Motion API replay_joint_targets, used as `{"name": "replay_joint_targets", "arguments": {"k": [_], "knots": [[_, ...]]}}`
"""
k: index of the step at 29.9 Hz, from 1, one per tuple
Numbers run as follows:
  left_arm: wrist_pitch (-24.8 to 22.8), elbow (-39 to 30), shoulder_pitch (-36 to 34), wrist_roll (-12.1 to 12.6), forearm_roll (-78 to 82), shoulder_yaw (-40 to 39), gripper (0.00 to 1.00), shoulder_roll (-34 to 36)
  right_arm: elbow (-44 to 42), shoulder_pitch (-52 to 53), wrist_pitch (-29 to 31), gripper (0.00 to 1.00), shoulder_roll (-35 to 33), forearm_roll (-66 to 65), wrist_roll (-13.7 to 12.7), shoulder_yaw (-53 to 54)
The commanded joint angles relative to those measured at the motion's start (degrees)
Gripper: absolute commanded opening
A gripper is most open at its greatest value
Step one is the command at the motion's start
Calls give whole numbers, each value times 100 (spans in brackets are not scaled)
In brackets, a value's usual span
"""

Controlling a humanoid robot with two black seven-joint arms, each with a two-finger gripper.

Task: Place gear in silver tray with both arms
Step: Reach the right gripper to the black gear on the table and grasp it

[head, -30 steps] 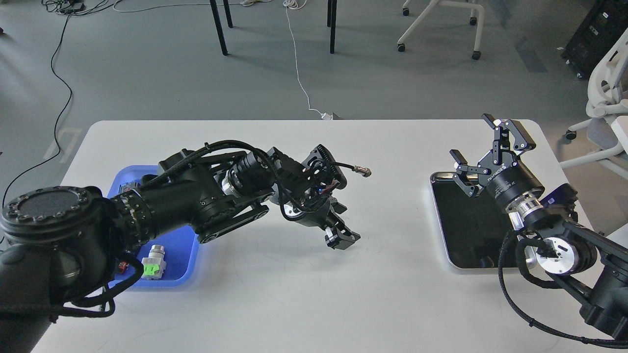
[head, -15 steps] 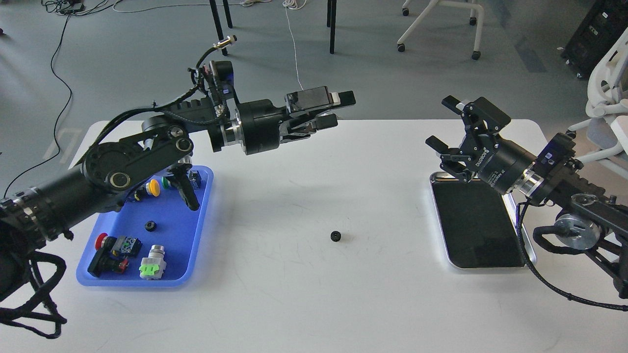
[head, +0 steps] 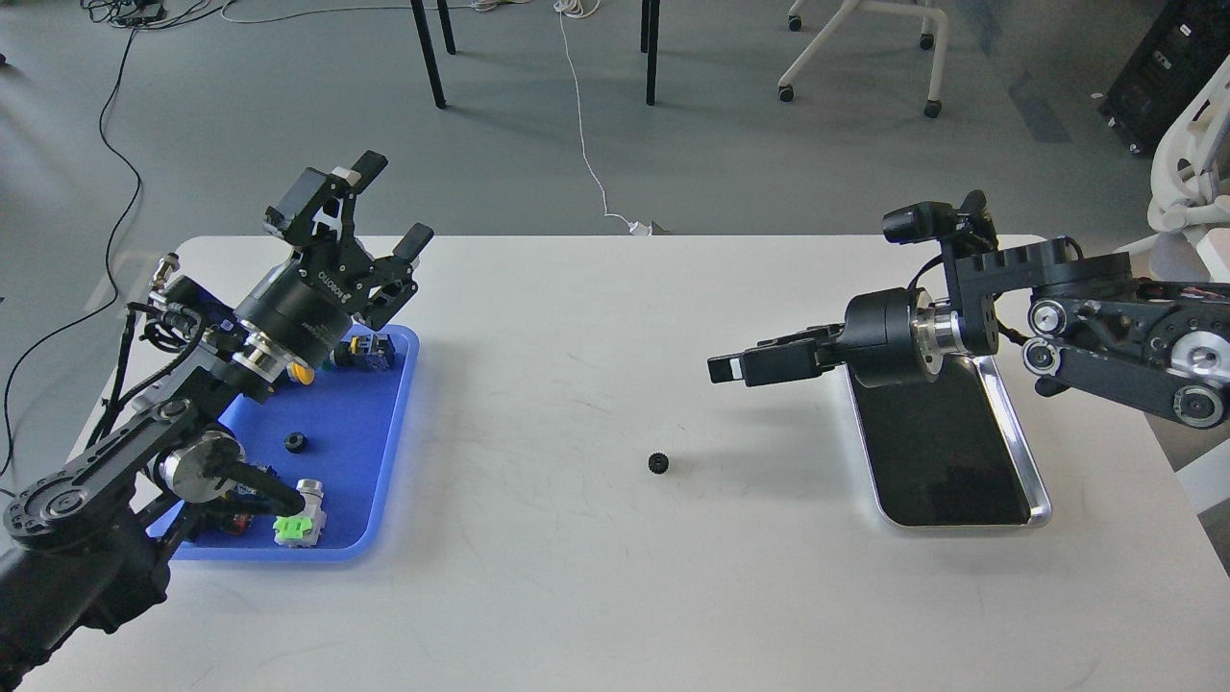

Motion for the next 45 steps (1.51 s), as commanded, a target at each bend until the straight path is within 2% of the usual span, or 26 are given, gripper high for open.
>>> {"name": "replay_joint_targets", "arguments": {"k": [1, 12, 18, 27, 31, 37, 40, 45], "knots": [[34, -146, 61, -1, -57, -87, 98, 17, -54, 420, -579, 98, 666, -462, -1, -970], [95, -366, 61, -1, -180, -87, 98, -18, -1047, 492, -1582, 93, 2135, -506, -1, -2211], [95, -427, 70, -1, -180, -96, 98, -18, -1451, 360, -1767, 90, 2583, -480, -1, -2502], [95, -436, 79, -1, -180, -87, 98, -27, -1733, 123, -1811, 66, 2892, -436, -1, -2546], [95, -445, 140, -1, -180, -87, 98, -27, -1777, 52, -1820, 61, 2900, -444, -1, -2555], [95, -515, 220, -1, -180, -96, 98, -44, -1838, 26, -1855, 60, 2927, -453, -1, -2563], [95, -550, 220, -1, -180, -105, 98, -44, -1856, 26, -1855, 54, 2953, -453, -1, -2563], [104, -559, 220, -1, -180, -105, 98, -53, -2023, 17, -1925, 54, 3032, -444, -1, -2730]]}}
